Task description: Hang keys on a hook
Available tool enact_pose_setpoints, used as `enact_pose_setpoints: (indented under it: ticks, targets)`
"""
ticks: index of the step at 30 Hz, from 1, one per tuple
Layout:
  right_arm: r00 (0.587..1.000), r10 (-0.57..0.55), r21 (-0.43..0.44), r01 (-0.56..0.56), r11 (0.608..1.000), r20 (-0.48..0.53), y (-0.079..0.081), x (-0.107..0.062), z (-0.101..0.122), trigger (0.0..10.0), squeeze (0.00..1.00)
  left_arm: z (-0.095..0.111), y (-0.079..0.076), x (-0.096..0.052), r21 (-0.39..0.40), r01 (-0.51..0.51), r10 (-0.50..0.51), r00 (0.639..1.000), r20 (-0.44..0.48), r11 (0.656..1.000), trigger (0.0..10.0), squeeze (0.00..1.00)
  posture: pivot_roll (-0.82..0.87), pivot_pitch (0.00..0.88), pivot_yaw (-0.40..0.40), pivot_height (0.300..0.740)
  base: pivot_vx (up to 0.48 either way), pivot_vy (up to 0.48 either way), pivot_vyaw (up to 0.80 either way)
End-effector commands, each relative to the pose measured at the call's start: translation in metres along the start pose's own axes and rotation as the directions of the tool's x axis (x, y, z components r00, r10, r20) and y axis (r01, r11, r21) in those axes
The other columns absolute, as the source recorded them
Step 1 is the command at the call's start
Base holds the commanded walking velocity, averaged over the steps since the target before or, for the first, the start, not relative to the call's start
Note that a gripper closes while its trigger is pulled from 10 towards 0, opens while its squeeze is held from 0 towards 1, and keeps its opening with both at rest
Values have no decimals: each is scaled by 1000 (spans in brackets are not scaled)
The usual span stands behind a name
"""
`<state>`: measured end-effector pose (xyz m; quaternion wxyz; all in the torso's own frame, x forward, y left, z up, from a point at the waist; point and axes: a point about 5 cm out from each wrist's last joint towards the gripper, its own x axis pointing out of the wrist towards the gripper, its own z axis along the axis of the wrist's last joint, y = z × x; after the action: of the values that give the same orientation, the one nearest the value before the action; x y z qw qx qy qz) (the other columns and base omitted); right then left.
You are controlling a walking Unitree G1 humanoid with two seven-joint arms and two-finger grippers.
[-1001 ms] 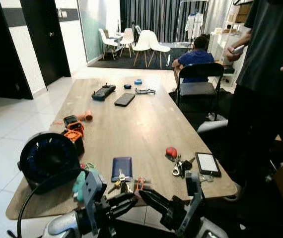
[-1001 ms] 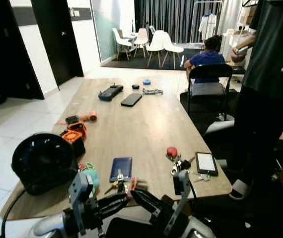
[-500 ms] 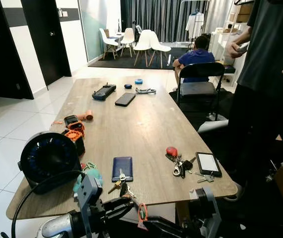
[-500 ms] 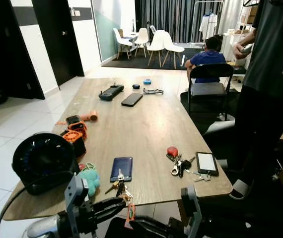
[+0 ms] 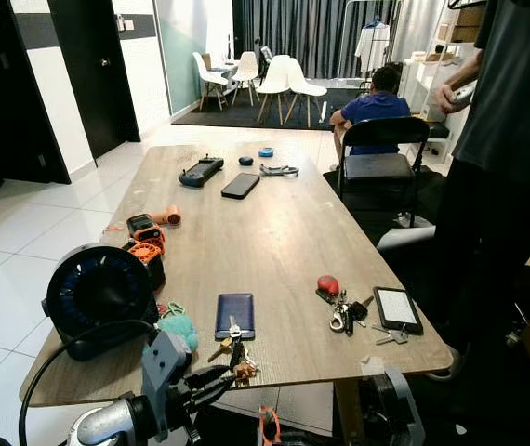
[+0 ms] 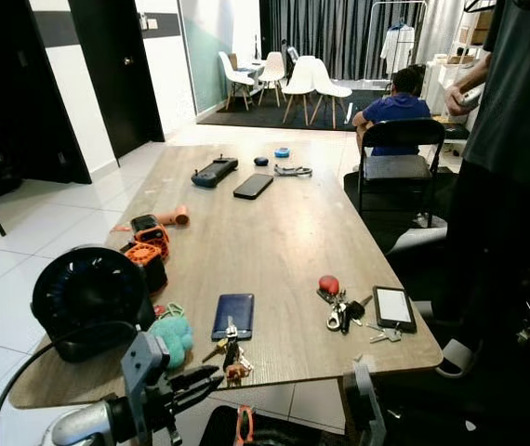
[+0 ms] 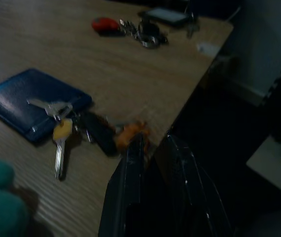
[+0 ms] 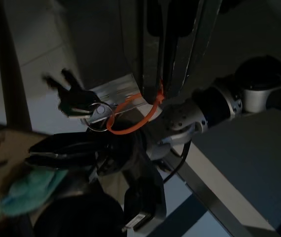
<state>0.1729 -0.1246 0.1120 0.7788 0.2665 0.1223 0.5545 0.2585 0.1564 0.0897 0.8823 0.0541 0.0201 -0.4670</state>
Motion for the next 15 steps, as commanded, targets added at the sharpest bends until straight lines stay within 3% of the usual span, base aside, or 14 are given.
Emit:
enact_pose_setpoints:
  ticks: [1,5,11,13,14,15]
  targets:
    - [999,-25,9,25,1000,-32,-2,-2,-6,10000,0,-8,-1,-6,17,12,-11,998,-55,1000,10000,0,19,58,47,740,0,0,0]
    - [979,-149,12,152,988,-138,-20,-11,-31,10000,0,-24,-6,-11,33,24,-19,991,-136,999,10000,0,20,52,47,740,0,0,0]
    - [971,-182,3,184,983,-158,-24,-12,-37,10000,0,-27,-7,-12,33,23,-18,989,-146,999,10000,0,20,52,47,740,0,0,0]
    - [918,-353,-35,353,935,-181,-45,-20,-49,10000,0,-42,-8,-19,14,-29,31,979,-204,999,10000,0,22,52,44,740,0,0,0]
    - [918,-353,-35,353,935,-181,-45,-20,-49,10000,0,-42,-8,-19,14,-29,31,979,-204,999,10000,0,22,52,44,740,0,0,0]
    - [861,-467,-68,464,883,-202,-61,-25,-60,10000,0,-57,-9,-27,-5,-79,75,962,-262,997,10000,0,22,52,44,740,0,0,0]
